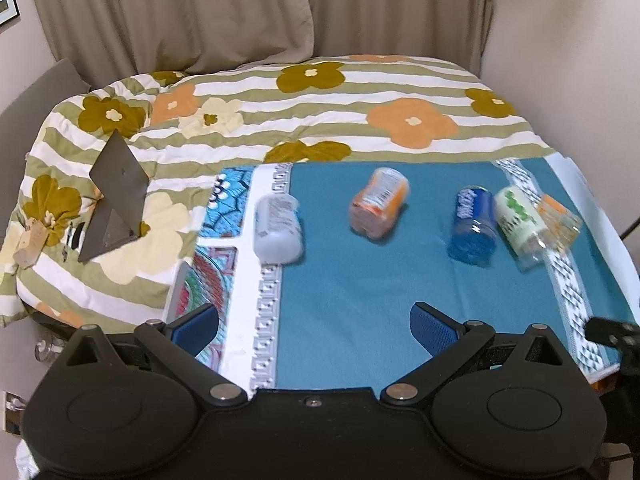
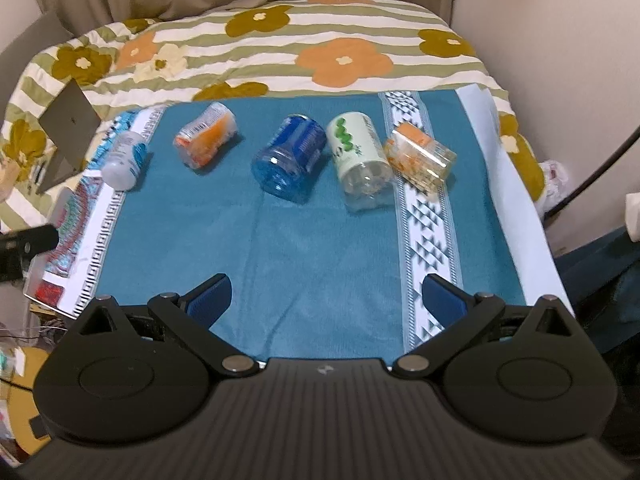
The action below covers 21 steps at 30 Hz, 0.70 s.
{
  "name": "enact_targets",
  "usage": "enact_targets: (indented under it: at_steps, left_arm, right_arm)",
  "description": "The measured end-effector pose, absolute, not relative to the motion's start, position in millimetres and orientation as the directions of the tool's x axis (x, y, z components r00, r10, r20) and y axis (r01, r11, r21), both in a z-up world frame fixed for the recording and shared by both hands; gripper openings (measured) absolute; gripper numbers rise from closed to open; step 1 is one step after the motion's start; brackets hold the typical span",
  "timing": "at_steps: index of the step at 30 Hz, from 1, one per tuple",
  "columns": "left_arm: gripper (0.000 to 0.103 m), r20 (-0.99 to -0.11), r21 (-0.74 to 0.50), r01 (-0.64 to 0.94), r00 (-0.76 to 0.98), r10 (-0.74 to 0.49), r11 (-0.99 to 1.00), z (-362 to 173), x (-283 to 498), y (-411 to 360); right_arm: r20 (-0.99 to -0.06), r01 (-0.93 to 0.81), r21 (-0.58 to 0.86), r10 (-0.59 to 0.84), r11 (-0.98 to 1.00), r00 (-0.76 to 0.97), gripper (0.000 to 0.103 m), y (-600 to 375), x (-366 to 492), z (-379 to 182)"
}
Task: Flip cup upright
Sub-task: 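Move the left gripper to the lying white cup and close on it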
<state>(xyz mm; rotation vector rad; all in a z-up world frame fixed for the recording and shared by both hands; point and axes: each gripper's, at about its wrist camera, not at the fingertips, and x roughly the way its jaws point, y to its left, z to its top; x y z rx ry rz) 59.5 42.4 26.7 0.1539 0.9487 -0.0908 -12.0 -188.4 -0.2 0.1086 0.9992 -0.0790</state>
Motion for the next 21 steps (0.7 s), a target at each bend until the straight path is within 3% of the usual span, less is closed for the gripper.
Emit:
enact_targets:
  at_steps: [19,21]
  left_arm:
    - [0.098,-0.96,0.015,0.207,0.277,-0.044,0.978,-65.6,258.3,81.7]
    - [0.093,-0.967,0.009,0.202,0.253,-0.044,0.979,-77.1,273.0,82.0]
  right_arm:
    - [-0.857,0.096,0.087,0.026,0.992,0.515,0.103,-138.8,52.9,-56.3]
    - [-0.863,0.099,0.091,0.029,0.991,0.505,0.103,-134.5,59.3,-63.8]
